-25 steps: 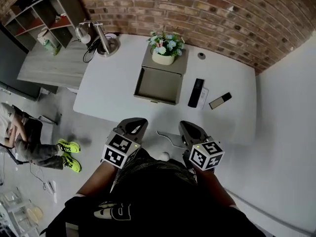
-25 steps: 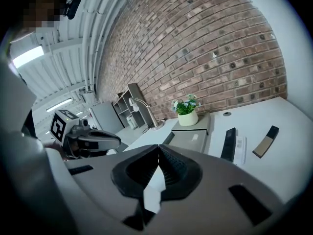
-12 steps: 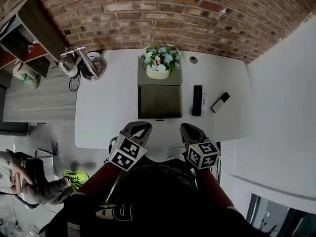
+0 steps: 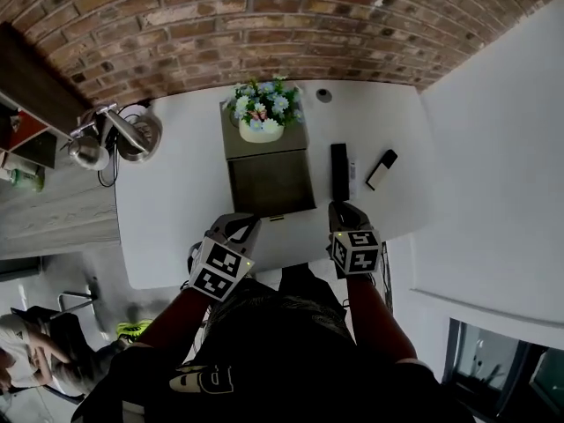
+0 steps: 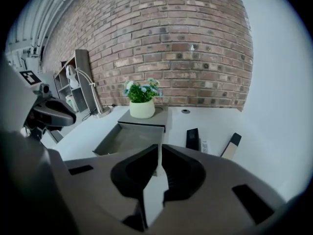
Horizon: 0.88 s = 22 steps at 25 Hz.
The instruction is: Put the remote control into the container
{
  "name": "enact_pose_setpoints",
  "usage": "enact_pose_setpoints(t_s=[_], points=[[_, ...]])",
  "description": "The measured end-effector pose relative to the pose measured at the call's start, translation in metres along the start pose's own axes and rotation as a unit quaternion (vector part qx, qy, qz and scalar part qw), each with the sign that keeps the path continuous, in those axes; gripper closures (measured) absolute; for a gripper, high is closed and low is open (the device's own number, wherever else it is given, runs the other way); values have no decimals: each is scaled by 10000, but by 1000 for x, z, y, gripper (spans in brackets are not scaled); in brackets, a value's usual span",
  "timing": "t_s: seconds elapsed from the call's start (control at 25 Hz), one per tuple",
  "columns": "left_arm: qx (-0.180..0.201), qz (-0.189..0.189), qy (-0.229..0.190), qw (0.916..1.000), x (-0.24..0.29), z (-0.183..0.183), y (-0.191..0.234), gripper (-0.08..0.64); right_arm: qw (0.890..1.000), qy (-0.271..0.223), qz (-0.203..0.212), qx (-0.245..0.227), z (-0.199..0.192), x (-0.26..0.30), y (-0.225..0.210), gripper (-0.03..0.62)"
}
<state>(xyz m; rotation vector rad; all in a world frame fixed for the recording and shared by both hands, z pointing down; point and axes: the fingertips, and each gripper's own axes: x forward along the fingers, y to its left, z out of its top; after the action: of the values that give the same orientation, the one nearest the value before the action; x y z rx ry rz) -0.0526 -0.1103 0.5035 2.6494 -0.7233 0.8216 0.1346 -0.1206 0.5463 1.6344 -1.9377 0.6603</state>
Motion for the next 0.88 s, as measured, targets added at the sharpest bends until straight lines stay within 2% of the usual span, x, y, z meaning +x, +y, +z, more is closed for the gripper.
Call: enact_pose_setpoints(t_s=[0.12, 0.24, 0.44, 0.52, 0.64, 0.88], points=[[-105, 117, 93, 9998, 12, -4, 12, 552, 9987, 351, -252, -288, -9, 24, -21, 576], [-317, 210, 178, 9991, 22, -6, 20, 552, 9946, 723, -478, -574, -20, 50, -50, 503], [-415, 307, 399, 9979, 27, -11, 28, 552, 9870, 1235, -673, -775, -35, 93, -81, 424], [-589, 375, 434, 9966, 26, -13, 31, 552, 9850, 1335, -676, -864, -37, 107, -87, 384], [-781, 462, 459, 9948, 24, -16, 35, 552, 9845, 1409, -643, -817, -38, 123, -92, 370], [-810, 584, 540, 9935, 20, -16, 32, 552, 9844, 1477, -687, -668, -41, 138, -94, 353]])
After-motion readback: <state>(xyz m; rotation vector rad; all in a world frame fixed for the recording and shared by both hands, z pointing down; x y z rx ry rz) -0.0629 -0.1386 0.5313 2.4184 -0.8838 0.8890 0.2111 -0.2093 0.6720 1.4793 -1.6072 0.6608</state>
